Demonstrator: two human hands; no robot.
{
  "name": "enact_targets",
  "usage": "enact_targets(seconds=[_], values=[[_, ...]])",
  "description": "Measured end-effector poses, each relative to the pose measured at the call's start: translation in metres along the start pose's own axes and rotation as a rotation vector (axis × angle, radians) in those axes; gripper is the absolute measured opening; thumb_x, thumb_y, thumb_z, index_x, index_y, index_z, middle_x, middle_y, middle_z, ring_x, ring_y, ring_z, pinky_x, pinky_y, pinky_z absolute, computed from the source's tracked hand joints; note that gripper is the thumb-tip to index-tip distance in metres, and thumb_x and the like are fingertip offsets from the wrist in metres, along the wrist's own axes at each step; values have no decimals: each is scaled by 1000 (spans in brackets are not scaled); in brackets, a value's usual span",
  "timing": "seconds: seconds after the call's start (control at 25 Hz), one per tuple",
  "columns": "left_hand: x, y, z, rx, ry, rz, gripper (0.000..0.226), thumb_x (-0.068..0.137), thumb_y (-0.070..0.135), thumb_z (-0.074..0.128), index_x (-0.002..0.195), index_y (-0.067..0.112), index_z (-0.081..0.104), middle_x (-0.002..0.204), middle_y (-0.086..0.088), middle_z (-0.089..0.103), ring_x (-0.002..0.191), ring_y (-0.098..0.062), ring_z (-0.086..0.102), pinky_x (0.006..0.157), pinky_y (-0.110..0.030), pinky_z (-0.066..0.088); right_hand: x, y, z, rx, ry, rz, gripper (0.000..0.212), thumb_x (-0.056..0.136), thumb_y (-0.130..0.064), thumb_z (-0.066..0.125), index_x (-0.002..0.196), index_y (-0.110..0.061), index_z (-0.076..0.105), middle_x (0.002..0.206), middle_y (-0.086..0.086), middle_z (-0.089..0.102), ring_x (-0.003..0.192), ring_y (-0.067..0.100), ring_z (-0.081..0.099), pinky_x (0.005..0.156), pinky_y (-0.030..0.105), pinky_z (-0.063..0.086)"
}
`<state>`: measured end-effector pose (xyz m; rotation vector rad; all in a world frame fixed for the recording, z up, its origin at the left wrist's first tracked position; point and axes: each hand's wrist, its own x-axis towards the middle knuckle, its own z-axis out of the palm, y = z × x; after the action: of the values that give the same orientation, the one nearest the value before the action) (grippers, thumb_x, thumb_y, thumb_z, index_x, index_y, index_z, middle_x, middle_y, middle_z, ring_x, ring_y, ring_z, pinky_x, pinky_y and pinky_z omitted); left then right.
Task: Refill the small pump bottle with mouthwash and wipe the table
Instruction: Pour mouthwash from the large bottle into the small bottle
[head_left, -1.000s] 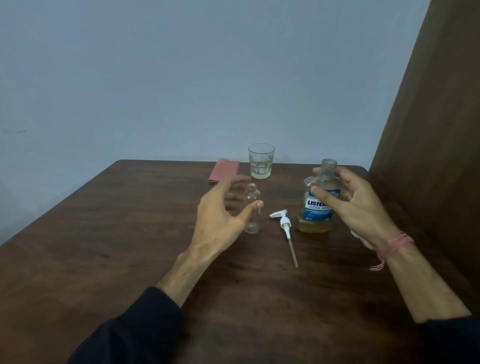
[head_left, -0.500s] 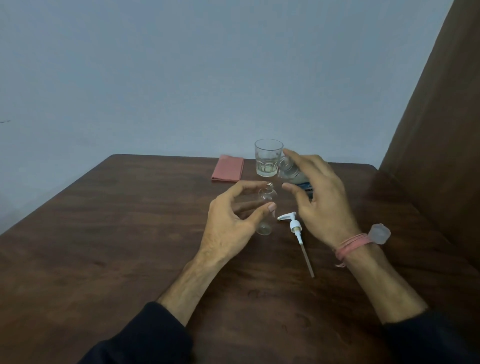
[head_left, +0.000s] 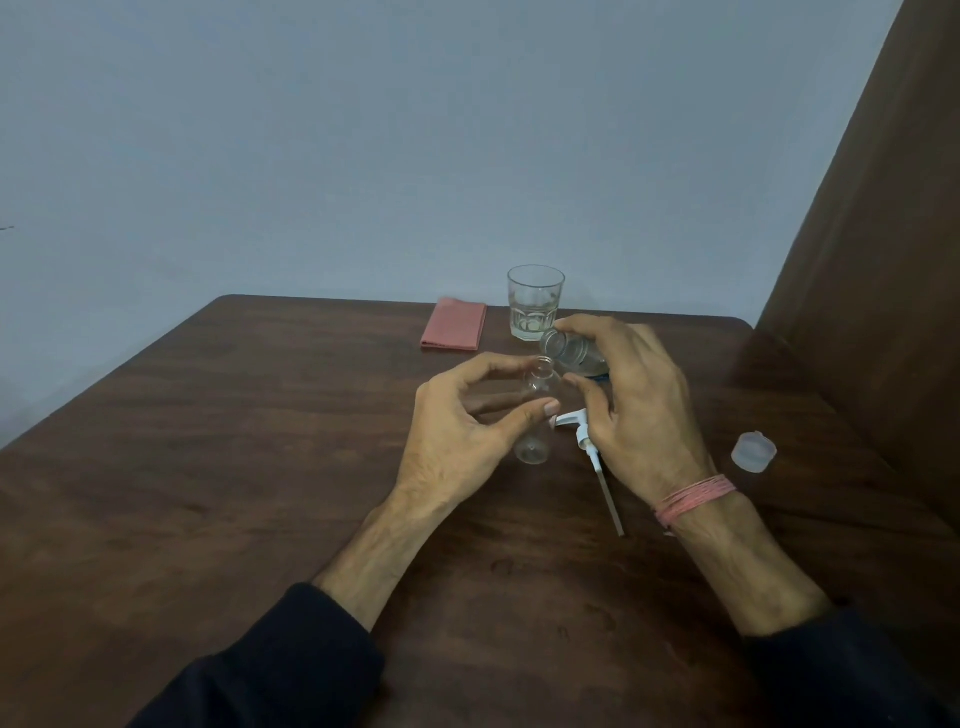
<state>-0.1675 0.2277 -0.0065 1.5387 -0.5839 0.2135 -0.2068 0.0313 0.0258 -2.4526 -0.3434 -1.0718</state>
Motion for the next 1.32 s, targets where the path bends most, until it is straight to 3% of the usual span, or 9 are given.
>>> enact_targets(seconds=[0.36, 0.84, 1.08, 1.32], values=[[-1, -3, 2, 15, -4, 6, 44, 87, 19, 104, 127, 24, 86, 119, 10, 90, 108, -10, 89, 95, -27, 70, -3, 7, -1, -67, 36, -35, 56, 90, 6, 76, 137, -21, 66, 130, -3, 71, 125, 20, 59, 105, 23, 44], [0, -2, 2, 45, -9, 7, 44, 88, 19, 103, 128, 22, 86, 118, 11, 90, 106, -8, 89, 93, -23, 69, -1, 0, -6, -172, 48, -63, 55, 86, 13, 78, 132, -16, 72, 129, 2, 73, 125, 27, 61, 100, 44, 59], [1, -4, 0, 67, -11, -8, 46, 87, 24, 103, 129, 25, 86, 123, 11, 89, 108, -7, 88, 95, -28, 71, -1, 1, -6, -181, 57, -75, 57, 84, 15, 77, 130, -17, 72, 127, 1, 73, 123, 26, 61, 99, 39, 58], [0, -3, 0, 57, -19, -10, 45, 87, 26, 103, 129, 27, 85, 123, 12, 89, 109, -7, 88, 95, -26, 70, 0, 1, -7, -195, 63, -82, 57, 83, 16, 75, 129, -17, 73, 127, 1, 73, 123, 28, 62, 98, 45, 59]])
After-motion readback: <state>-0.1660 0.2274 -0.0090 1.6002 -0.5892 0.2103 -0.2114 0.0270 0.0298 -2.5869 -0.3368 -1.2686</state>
